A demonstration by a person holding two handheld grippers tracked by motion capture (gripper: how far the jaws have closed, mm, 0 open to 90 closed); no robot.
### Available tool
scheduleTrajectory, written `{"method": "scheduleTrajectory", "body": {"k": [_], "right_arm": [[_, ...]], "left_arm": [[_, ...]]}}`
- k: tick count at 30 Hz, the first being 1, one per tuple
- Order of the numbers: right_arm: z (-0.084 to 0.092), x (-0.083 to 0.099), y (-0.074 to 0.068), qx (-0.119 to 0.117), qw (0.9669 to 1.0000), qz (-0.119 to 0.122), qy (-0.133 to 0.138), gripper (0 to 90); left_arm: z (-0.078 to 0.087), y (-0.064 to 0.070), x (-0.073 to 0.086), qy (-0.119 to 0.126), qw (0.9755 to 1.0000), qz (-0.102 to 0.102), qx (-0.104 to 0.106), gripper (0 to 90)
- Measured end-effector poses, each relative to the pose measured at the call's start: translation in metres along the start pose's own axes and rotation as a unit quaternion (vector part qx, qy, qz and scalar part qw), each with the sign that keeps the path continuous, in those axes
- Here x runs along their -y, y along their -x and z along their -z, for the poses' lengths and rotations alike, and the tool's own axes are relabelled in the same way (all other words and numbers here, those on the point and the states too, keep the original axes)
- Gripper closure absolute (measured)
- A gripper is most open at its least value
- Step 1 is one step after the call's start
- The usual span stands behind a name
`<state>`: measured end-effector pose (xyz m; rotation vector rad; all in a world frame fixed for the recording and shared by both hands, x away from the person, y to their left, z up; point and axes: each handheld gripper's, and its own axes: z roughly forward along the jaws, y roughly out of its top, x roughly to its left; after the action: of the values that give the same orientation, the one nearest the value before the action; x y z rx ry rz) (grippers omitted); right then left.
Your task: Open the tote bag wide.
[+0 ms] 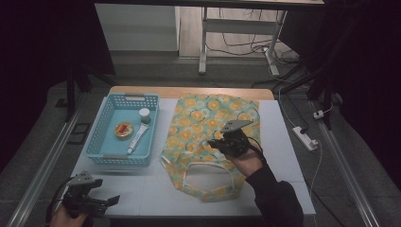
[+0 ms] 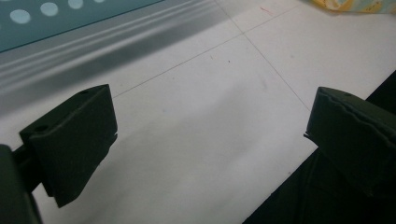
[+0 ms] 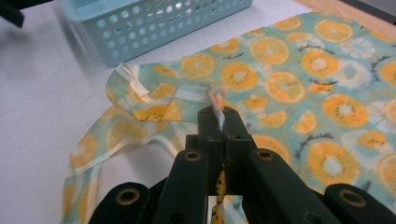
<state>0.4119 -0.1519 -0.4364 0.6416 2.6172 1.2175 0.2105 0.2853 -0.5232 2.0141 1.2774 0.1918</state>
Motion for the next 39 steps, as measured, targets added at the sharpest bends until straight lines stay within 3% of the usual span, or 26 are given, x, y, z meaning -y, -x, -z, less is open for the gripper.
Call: {"method": "scheduleTrajectory", "body": {"k": [8, 14, 21, 39], "right_arm": [[-0.007, -0.018, 0.028, 0.022, 0.9996, -0.016, 0.005, 88.6], [-0.010, -0.029, 0.043, 0.017, 0.9993, -0.030, 0.017, 88.7], [-0.015, -0.047, 0.064, 0.028, 0.9986, -0.037, 0.027, 88.6], [-0.029, -0.067, 0.107, 0.073, 0.9957, -0.052, 0.026, 88.6]], "left_arm": [[0.000, 0.001, 0.000, 0.000, 1.0000, -0.003, 0.001, 2.2], [0.000, 0.000, 0.000, 0.000, 1.0000, -0.001, 0.000, 2.2], [0.000, 0.000, 0.000, -0.001, 1.0000, -0.002, 0.000, 2.2], [0.000, 0.000, 0.000, 0.000, 1.0000, 0.001, 0.000, 2.2]]}}
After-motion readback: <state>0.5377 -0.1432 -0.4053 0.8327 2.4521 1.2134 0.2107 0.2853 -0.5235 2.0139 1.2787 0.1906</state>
